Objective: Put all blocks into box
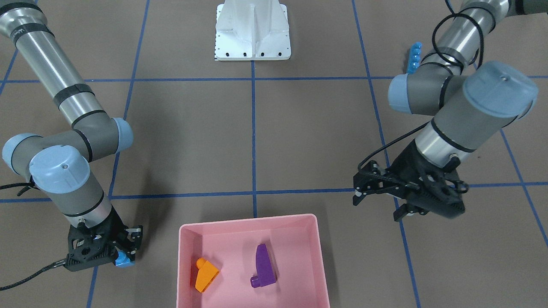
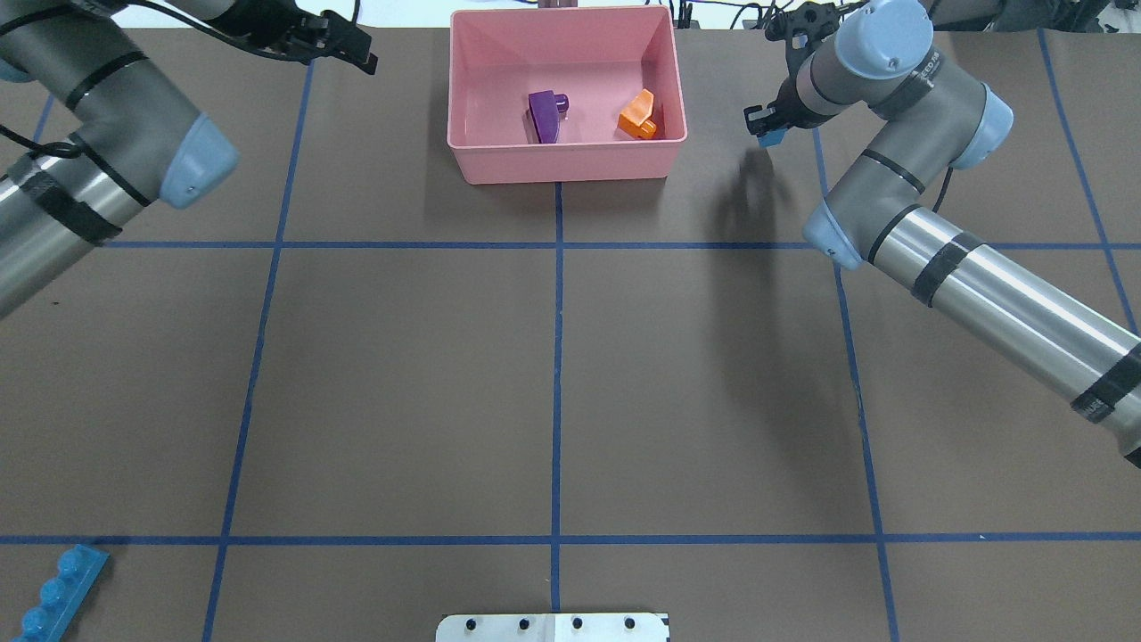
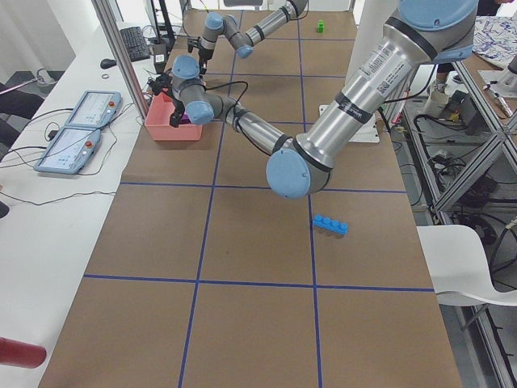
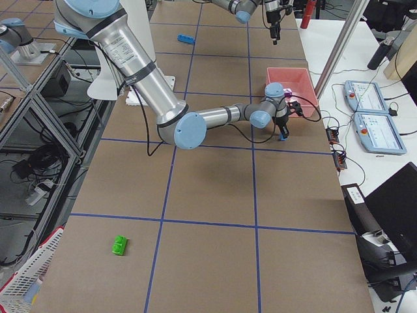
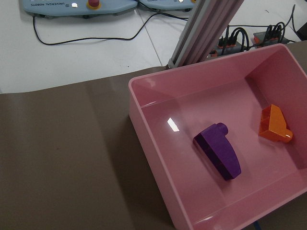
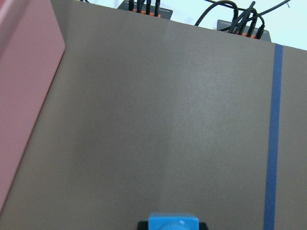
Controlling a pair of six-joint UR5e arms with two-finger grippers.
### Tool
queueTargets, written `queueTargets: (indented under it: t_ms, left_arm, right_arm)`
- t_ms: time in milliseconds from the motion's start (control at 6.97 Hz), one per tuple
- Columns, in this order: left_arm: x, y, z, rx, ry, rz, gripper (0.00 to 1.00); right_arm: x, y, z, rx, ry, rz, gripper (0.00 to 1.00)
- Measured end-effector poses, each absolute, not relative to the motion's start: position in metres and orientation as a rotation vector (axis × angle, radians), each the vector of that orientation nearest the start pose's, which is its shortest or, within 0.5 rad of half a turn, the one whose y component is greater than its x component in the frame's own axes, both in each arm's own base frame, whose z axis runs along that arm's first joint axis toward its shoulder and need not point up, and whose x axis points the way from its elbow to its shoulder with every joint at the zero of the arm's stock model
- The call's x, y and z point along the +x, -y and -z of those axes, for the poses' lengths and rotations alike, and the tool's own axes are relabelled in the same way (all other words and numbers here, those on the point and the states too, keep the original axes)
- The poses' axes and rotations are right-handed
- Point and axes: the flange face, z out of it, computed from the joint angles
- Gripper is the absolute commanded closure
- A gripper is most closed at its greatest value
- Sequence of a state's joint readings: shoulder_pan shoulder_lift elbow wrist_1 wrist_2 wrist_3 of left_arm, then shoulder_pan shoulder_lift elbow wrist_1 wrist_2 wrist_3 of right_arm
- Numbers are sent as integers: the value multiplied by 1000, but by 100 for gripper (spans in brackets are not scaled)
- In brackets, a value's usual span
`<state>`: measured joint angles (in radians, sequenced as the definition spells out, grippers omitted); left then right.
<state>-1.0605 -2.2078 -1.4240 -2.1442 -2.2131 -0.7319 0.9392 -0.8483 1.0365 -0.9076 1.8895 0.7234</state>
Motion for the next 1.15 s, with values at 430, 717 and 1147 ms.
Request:
queueTargets:
  t_ms: [430, 717, 1147]
  left_arm:
    - [222, 582, -348, 423, -1036, -207, 0]
    - [206, 515, -400, 313, -953, -279, 0]
    - [203, 420, -473, 139, -886, -342, 0]
  right_arm:
    - [-339, 719, -321, 472, 905, 23, 100]
    - [-322, 726, -249, 431, 959, -25, 100]
    - [-365, 731, -178, 372, 929, -90, 100]
